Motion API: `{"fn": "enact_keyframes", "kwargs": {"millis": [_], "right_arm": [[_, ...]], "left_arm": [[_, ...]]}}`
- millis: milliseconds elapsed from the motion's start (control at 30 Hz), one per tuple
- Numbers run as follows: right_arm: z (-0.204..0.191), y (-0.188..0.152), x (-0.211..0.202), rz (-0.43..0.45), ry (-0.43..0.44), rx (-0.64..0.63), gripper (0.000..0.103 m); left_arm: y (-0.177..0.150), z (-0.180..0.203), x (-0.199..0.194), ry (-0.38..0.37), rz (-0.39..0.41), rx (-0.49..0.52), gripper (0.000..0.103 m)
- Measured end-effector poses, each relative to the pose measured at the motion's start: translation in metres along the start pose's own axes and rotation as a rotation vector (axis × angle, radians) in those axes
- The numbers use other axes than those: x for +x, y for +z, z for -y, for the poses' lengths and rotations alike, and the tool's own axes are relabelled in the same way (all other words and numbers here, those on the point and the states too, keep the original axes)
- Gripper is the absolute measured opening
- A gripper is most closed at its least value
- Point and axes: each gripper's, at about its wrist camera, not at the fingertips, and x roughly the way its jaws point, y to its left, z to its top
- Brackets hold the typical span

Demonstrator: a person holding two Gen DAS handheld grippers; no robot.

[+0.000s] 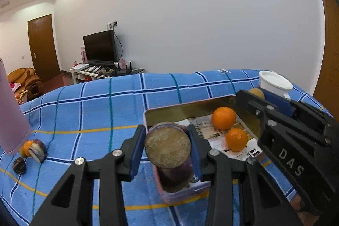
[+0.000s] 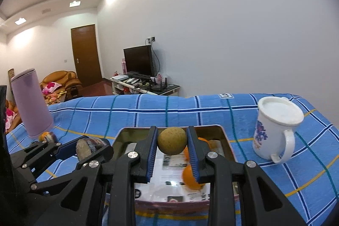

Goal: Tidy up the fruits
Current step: 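Carry the yellow-green fruit and yam slice over the tin box with both tools, then open both tools to drop the fruit and yam slice into the tin box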

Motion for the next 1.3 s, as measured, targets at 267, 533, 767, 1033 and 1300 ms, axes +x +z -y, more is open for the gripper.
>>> {"fn": "enact_keyframes", "kwargs": {"millis": [267,533,767,1033,1300], "right_arm": [[0.012,-0.001,0.007,-0.015,-0.065,-0.022,0.03],[0.014,-0.003,0.022,-0.068,-0.097,-0.033,0.03],[0.013,-0.01,0.04,-0.15,-0.101,-0.046,0.03],[0.014,-0.013,0.049,-0.19,-0.096,-0.046,0.03],[0.017,-0.013,0.056,-0.215,-0.067,-0.031,0.03]], "left_arm": [[0.004,0.01,0.013,-0.004,-0.006,0.007,0.041],[0.004,0.011,0.025,-0.011,-0.025,-0.005,0.041],[0.003,0.009,0.033,-0.013,-0.045,-0.015,0.041],[0.002,0.008,0.034,-0.016,-0.043,-0.013,0.041],[0.003,0.007,0.034,-0.019,-0.045,-0.017,0.041]]}}
